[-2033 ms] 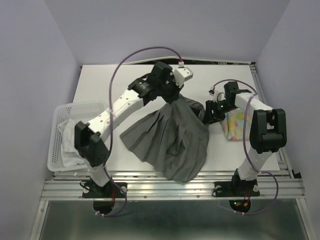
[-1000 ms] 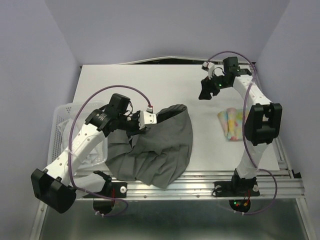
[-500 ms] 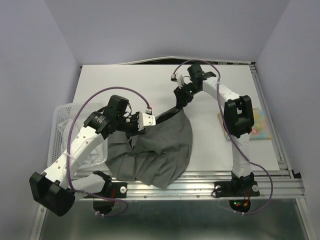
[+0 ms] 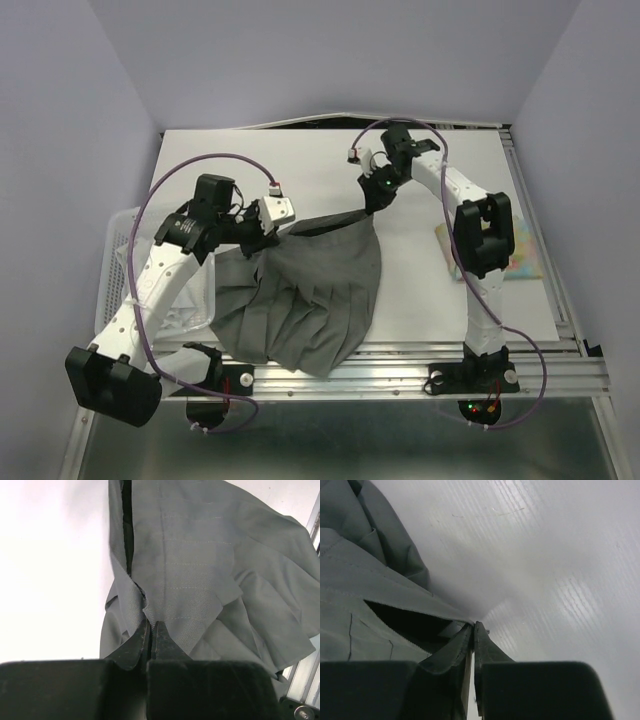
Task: Fold and stack the skirts
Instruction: Flatten the skirt out
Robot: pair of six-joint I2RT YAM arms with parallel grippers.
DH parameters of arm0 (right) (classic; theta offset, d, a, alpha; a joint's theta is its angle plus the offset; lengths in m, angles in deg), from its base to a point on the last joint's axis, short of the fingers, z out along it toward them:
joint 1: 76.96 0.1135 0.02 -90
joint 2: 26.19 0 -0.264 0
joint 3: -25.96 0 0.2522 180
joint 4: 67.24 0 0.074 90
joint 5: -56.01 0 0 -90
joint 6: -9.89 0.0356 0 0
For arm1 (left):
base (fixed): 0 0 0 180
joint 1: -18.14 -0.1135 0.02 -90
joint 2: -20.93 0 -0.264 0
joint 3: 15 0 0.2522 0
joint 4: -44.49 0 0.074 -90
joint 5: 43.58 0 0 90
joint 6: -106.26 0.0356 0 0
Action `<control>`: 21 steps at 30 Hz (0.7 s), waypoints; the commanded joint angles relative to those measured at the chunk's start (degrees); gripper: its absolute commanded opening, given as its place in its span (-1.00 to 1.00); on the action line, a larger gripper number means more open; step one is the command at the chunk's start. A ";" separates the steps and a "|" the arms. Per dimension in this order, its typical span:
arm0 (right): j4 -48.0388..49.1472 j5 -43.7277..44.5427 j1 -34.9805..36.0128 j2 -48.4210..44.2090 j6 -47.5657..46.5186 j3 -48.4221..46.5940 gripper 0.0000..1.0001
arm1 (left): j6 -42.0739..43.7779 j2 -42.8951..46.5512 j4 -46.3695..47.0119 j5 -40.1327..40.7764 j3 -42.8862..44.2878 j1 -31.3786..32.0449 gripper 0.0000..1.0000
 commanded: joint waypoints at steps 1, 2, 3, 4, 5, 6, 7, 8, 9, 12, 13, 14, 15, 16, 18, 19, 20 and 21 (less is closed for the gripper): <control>-6.67 -0.47 -0.66 0.12 -0.50 -7.44 -0.99 | -1.97 1.97 2.30 -0.81 2.34 -0.22 -1.00; -6.51 0.06 -1.18 0.21 0.56 -8.25 -0.99 | -2.75 2.15 3.09 0.06 2.61 -0.31 -1.00; -5.90 0.51 -2.58 -0.23 2.05 -9.04 -0.99 | -5.11 2.15 4.23 2.25 2.96 -0.48 -1.00; -3.98 2.68 -3.55 -0.49 4.15 -11.31 -0.99 | -6.35 1.89 6.33 3.49 4.18 -1.27 -1.00; -3.35 3.75 -4.51 -0.93 5.22 -13.16 -0.99 | -7.84 1.54 7.57 4.98 4.98 -1.80 -1.00; -2.82 4.81 -6.79 -1.28 6.36 -15.26 -0.99 | -11.08 0.49 8.98 7.60 6.03 -2.50 -1.00; -2.03 6.47 -7.85 -1.55 7.41 -17.55 -0.99 | -12.94 -0.13 11.95 8.76 8.39 -3.29 -1.00; -1.94 7.10 -8.91 -1.64 9.34 -22.62 -0.99 | -14.61 -1.53 13.20 9.38 9.89 -5.04 -1.00; -1.59 8.23 -10.49 -1.98 10.31 -24.93 -0.99 | -17.06 -2.41 14.34 10.26 11.65 -5.75 -1.00; 2.18 13.15 -11.56 -5.23 13.31 -29.08 -0.99 | -20.86 -5.66 19.26 13.59 19.81 -6.55 -1.00; 5.68 16.56 -11.56 -8.20 13.92 -28.65 -0.99 | -22.09 -6.37 21.36 14.22 24.01 -6.64 -1.00; 7.36 18.16 -11.56 -9.88 14.19 -28.04 -0.99 | -22.71 -6.98 22.51 15.18 25.80 -6.64 -1.00; 10.25 21.13 -11.56 -11.29 14.28 -26.90 -0.99 | -23.15 -7.86 24.79 16.06 27.38 -6.72 -1.00; 11.50 22.47 -11.56 -13.74 14.37 -26.45 -0.99 | -21.85 -8.22 24.98 15.37 29.74 -6.72 -1.00; 13.09 24.76 -11.56 -15.86 14.63 -25.40 -0.99 | -18.25 -8.75 24.46 13.79 31.78 -6.72 -1.00; 14.14 26.59 -11.56 -16.83 14.72 -24.00 -0.99 | -18.06 -8.31 26.02 13.26 31.35 -6.90 -1.00; 14.76 27.22 -11.56 -18.93 14.72 -23.03 -0.99 | -12.57 -7.79 25.78 10.30 30.74 -7.07 -1.00; 15.46 27.75 -11.56 -20.08 14.72 -21.89 -0.99 | -8.95 -5.69 25.17 6.96 29.69 -7.08 -1.00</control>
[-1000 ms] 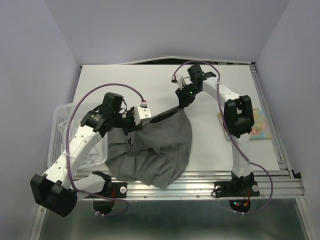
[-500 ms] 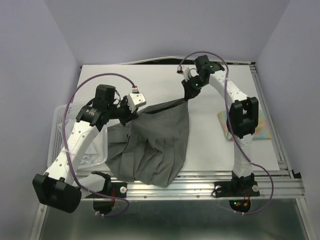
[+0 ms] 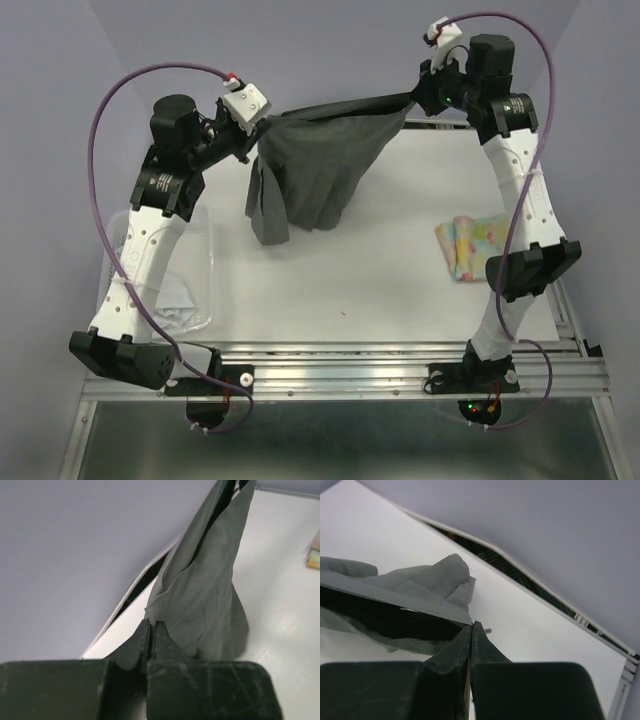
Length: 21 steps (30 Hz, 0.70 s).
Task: Fold and stack the skirts
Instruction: Flatten the skirt out
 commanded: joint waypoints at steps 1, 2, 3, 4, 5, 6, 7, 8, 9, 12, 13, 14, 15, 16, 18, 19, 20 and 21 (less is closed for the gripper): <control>9.54 15.80 -3.29 -5.57 -0.41 5.23 -0.99 | 10.12 6.78 5.98 -1.66 -2.26 -2.33 -1.00; 9.81 15.80 -3.29 -6.63 -0.93 6.30 -0.99 | 12.13 8.62 7.49 -2.36 -4.21 -2.51 -1.00; 9.81 15.28 -3.29 -8.47 -0.93 7.27 -0.99 | 15.63 11.08 6.72 -4.89 -5.97 -2.60 -1.00; 9.64 14.41 -3.29 -9.36 -1.02 8.59 -0.99 | 17.84 11.88 2.62 -9.96 -8.42 -2.60 -1.00; 9.29 13.70 -3.29 -10.24 -1.37 11.91 -0.99 | 20.65 12.59 0.41 -12.54 -9.40 -2.60 -1.00; 8.07 12.91 -3.29 -11.64 -1.29 13.94 -0.99 | 25.64 12.25 -10.14 -17.52 -9.93 -2.60 -1.00; 7.80 11.86 -3.29 -12.26 -1.37 19.27 -0.99 | 32.30 11.55 -17.30 -19.40 -10.55 -2.51 -1.00; 7.53 11.41 -3.29 -13.14 -1.63 22.72 -0.99 | 37.67 10.76 -22.68 -20.20 -11.51 -2.42 -1.00; 7.44 10.80 -3.29 -14.02 -1.90 26.32 -0.99 | 44.86 9.27 -30.04 -19.43 -13.00 -2.42 -1.00; 8.05 8.69 -3.29 -18.14 -3.13 41.70 -0.99 | 48.44 7.24 -34.49 -16.36 -21.69 -2.51 -1.00; 8.23 8.34 -3.29 -19.29 -3.48 45.04 -0.99 | 50.45 7.06 -37.29 -15.99 -23.81 -2.51 -1.00; 7.97 7.46 -3.29 -21.39 -5.05 48.12 -0.99 | 52.56 7.06 -37.49 -15.99 -27.83 -2.42 -1.00; 7.19 6.50 -3.29 -22.45 -6.20 53.11 -0.99 | 52.67 7.76 -37.32 -16.25 -29.61 -2.51 -1.00; 5.18 5.53 -3.29 -23.51 -7.25 55.34 -0.99 | 53.19 8.20 -37.32 -16.34 -31.11 -2.42 -1.00; 2.80 0.97 -3.29 -27.19 -12.78 59.29 -0.99 | 54.86 9.69 -37.32 -16.78 -34.28 -2.42 -1.00; -0.61 -1.05 -3.29 -28.34 -14.97 62.62 -0.99 | 55.82 9.96 -38.36 -16.78 -34.98 -2.42 -1.00; -2.30 -4.12 -3.29 -30.35 -18.91 63.96 -0.99 | 58.62 10.13 -39.24 -16.69 -35.95 -2.42 -1.00; -5.79 -6.58 -3.29 -31.07 -22.52 66.15 -0.99 | 59.69 10.14 -41.08 -16.08 -36.39 -2.33 -1.00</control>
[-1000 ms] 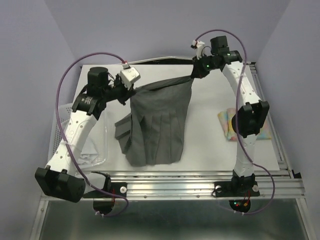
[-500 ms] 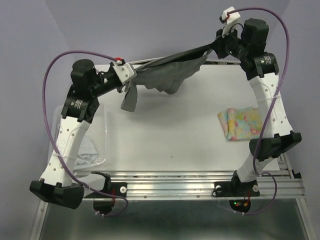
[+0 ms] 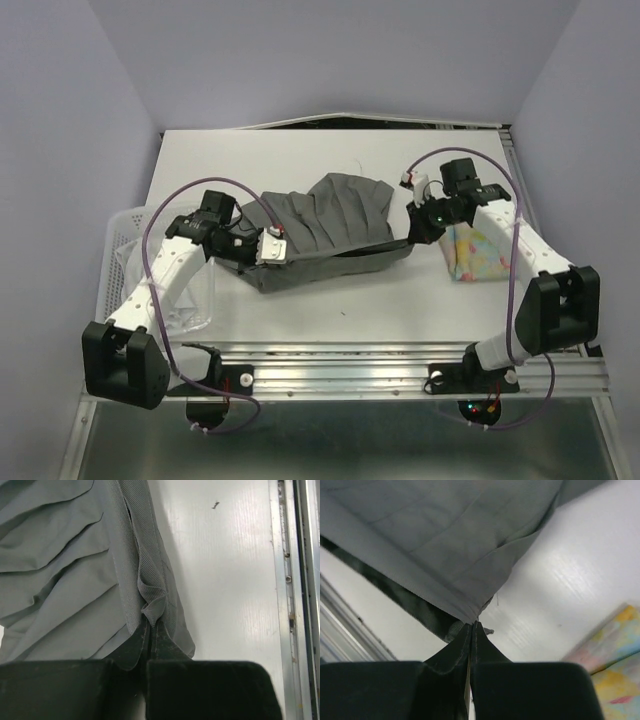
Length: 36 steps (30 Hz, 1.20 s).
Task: Fold and stack the skirts
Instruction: Flatten the skirt out
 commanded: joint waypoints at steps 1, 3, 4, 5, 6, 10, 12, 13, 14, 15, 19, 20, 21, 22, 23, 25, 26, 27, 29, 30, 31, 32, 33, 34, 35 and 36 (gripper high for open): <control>-7.33 0.35 -3.47 -8.89 -14.58 3.59 -0.94 | 8.24 4.43 -12.64 4.90 -0.96 -1.96 -1.00; -11.10 -0.97 -3.47 -9.33 -18.00 3.60 -0.15 | 10.88 3.64 -15.18 5.78 -1.32 -1.96 -1.00; -11.56 -1.85 -3.47 -9.33 -18.53 2.73 0.21 | 11.15 3.46 -15.46 5.87 -1.40 -1.96 -1.00; -11.48 -2.03 -3.47 -9.59 -18.10 2.28 0.49 | 11.07 3.20 -15.55 5.87 -1.49 -1.96 -1.00; -10.78 -2.12 -3.47 -10.12 -17.83 1.75 0.60 | 10.63 2.68 -15.55 5.70 -1.49 -1.96 -1.00; -6.91 -1.16 -3.47 -9.43 -19.05 -2.46 0.70 | 3.37 0.04 -10.82 4.64 0.34 -1.96 -1.00; -8.13 -1.85 -3.47 -8.37 -22.47 -5.35 0.68 | 1.41 -2.84 -10.01 4.29 1.58 -2.05 -1.00; -10.66 -2.55 -3.47 -8.02 -24.40 -5.72 0.67 | -0.17 -4.00 -9.23 3.94 2.37 -2.05 -1.00; -11.21 -3.61 -3.47 -8.10 -26.60 -5.29 0.67 | -2.10 -5.23 -9.22 3.59 4.03 -2.14 -1.00; -11.21 -3.36 -3.47 -8.54 -27.14 -4.41 0.68 | -2.99 -7.94 -9.22 3.24 5.00 -2.49 -1.00; -9.54 -1.59 -3.47 -11.61 -30.82 1.83 0.68 | -4.40 -14.45 -10.45 1.22 9.48 -3.54 -1.00; -10.41 -4.12 -3.47 -12.40 -34.40 2.79 0.67 | -4.84 -15.60 -10.54 1.04 11.15 -3.72 -1.00; -10.60 -5.54 -3.47 -14.67 -35.48 4.28 0.69 | -5.28 -17.52 -10.89 0.78 12.12 -4.15 -1.00; -9.73 -7.64 -3.47 -16.17 -36.37 8.21 0.70 | -5.72 -18.50 -11.06 0.86 13.78 -4.33 -1.00; -8.07 -8.18 -3.47 -17.84 -36.46 10.69 0.72 | -6.07 -19.38 -11.24 0.69 14.58 -4.60 -1.00; -1.83 -8.71 -2.60 -22.76 -37.34 15.70 0.77 | -7.04 -21.75 -12.03 0.07 15.99 -5.12 -1.00; 0.02 -8.71 -1.72 -24.00 -37.78 20.16 0.77 | -7.39 -22.54 -12.12 -0.10 17.21 -5.21 -1.00; 3.43 -8.71 1.07 -26.18 -37.26 22.21 0.75 | -8.70 -23.94 -12.12 -0.36 17.75 -5.30 -1.00; 7.75 -7.93 4.77 -28.04 -35.25 27.38 0.74 | -9.32 -25.36 -12.38 -0.72 19.07 -5.30 -1.00; 12.03 -7.14 9.06 -29.01 -34.88 28.81 0.74 | -10.02 -26.84 -12.82 -1.07 19.60 -5.30 -1.00; 13.90 -5.39 11.19 -29.02 -34.62 29.95 0.74 | -10.38 -27.47 -13.00 -1.24 20.38 -5.30 -1.00; 15.75 -4.33 13.30 -28.85 -34.01 31.18 0.74 | -10.81 -28.08 -13.09 -1.42 20.74 -5.30 -1.00; 19.34 -3.36 16.97 -28.41 -33.83 33.37 0.75 | -11.17 -29.05 -13.00 -1.60 21.00 -5.30 -1.00; 21.11 -2.57 18.75 -27.45 -33.65 34.35 0.76 | -12.30 -29.40 -12.74 -1.60 21.18 -5.39 -1.00; 22.70 -1.34 20.33 -27.00 -33.39 35.23 0.77 | -12.57 -29.76 -12.65 -1.68 21.53 -5.39 -1.00; 24.02 -0.98 21.92 -26.56 -32.95 36.19 0.78 | -12.84 -30.11 -12.65 -1.77 21.62 -5.39 -1.00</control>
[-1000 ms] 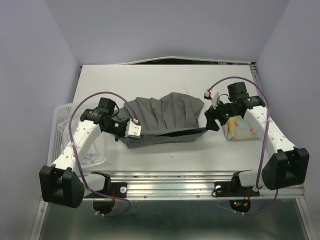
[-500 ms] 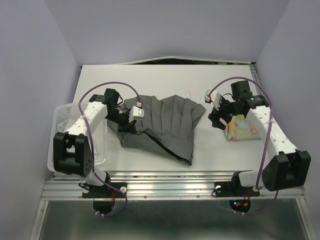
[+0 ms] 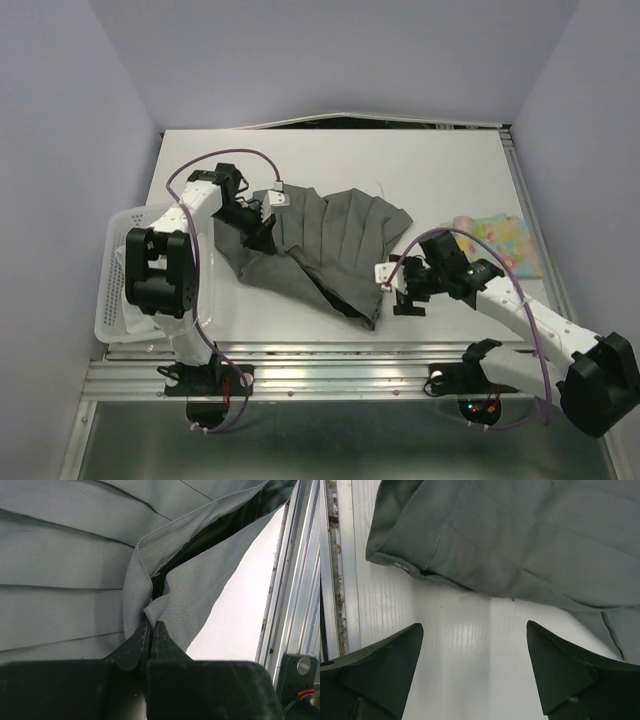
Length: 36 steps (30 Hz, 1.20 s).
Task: Fold and stack the skirts
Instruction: Flatten the skirt out
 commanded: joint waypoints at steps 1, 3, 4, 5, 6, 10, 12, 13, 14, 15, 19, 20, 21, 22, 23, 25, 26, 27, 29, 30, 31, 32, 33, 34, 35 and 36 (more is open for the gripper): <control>15.14 3.65 6.41 1.29 1.46 4.92 0.79 | -2.92 -1.13 -1.70 -2.19 2.36 -0.36 -1.00; 18.23 5.32 10.19 1.99 1.46 7.29 0.81 | -3.53 -1.57 -1.69 -2.10 2.63 -0.45 -1.00; 19.20 5.76 11.24 1.99 1.11 7.31 0.82 | -3.71 -1.74 -1.69 -2.19 2.63 -0.45 -1.00; 20.08 6.11 12.21 1.99 0.76 8.96 0.82 | -3.71 -1.83 -1.69 -2.19 2.63 -0.45 -1.00; 21.31 6.99 14.22 1.82 0.41 9.85 0.82 | -3.71 -2.01 -1.61 -2.19 2.54 -0.54 -1.00; 26.15 7.26 17.93 3.83 0.14 11.61 0.83 | -3.80 -2.27 -0.82 -2.63 1.93 -0.71 -1.00; 27.29 6.47 18.98 4.63 0.57 11.52 0.82 | -3.80 -2.19 -0.64 -2.89 1.58 -0.89 -1.00; 29.21 6.64 19.51 5.41 0.93 11.70 0.82 | -3.80 -2.10 -0.47 -2.98 1.40 -0.89 -1.00; 30.10 6.91 19.52 5.77 1.37 12.05 0.81 | -3.88 -1.92 -0.38 -3.07 1.40 -0.98 -1.00; 31.33 7.08 19.52 6.21 1.89 12.05 0.80 | -3.80 -1.92 -0.20 -3.07 1.31 -1.15 -1.00; 36.18 8.31 19.52 6.91 5.66 10.65 -0.01 | -3.88 -1.22 -0.11 -3.68 1.40 -1.68 -1.00; 36.18 8.92 19.52 6.91 7.33 9.60 -0.19 | -3.80 -1.05 -0.29 -3.68 1.66 -1.85 -1.00; 35.83 11.19 19.52 6.91 11.00 6.81 -0.60 | -3.71 -0.70 -0.98 -3.68 2.36 -2.29 -1.00; 35.82 12.43 19.52 6.83 12.86 6.78 -0.61 | -3.36 -0.34 -0.99 -3.68 2.98 -2.64 -1.00; 35.13 14.71 17.78 6.65 14.97 3.39 -0.99 | -2.92 0.09 -1.77 -3.60 4.81 -3.08 -1.00; 31.81 15.61 15.05 5.86 20.16 -2.84 -0.99 | -2.75 1.67 -3.00 -4.20 9.28 -5.27 -1.00; 30.65 15.52 13.38 5.69 21.92 -5.15 -0.99 | -2.40 2.20 -3.45 -4.56 11.05 -6.15 -1.00; 28.20 15.09 9.45 5.16 25.07 -7.52 -0.99 | -2.65 3.17 -3.80 -5.87 13.16 -7.82 -1.00; 26.44 14.73 5.65 4.81 27.72 -12.01 -0.99 | -3.35 3.96 -3.89 -7.54 17.37 -10.62 -1.00; 24.94 15.51 2.24 4.80 29.56 -16.29 -0.99 | -5.19 4.75 -2.76 -9.29 21.57 -11.60 -1.00; 24.23 15.70 0.72 4.80 30.45 -18.25 -0.99 | -6.77 5.37 -1.44 -10.35 23.18 -13.18 -1.00; 23.96 16.92 -0.77 4.89 32.46 -22.27 -0.99 | -8.79 6.07 0.13 -11.49 25.55 -14.06 -1.00; 23.44 17.62 -2.09 5.15 33.27 -24.31 -0.99 | -11.16 6.86 2.50 -12.55 26.27 -14.86 -1.00; 22.30 17.98 -4.98 5.68 34.23 -26.34 -0.99 | -16.31 8.95 7.92 -15.08 26.36 -15.56 -1.00; 21.85 18.59 -6.48 5.94 36.07 -28.27 -0.99 | -19.15 10.45 11.11 -16.41 25.40 -17.05 -1.00; 21.33 18.51 -7.72 6.21 36.87 -32.03 -0.99 | -22.40 13.78 15.14 -17.99 24.18 -17.76 -1.00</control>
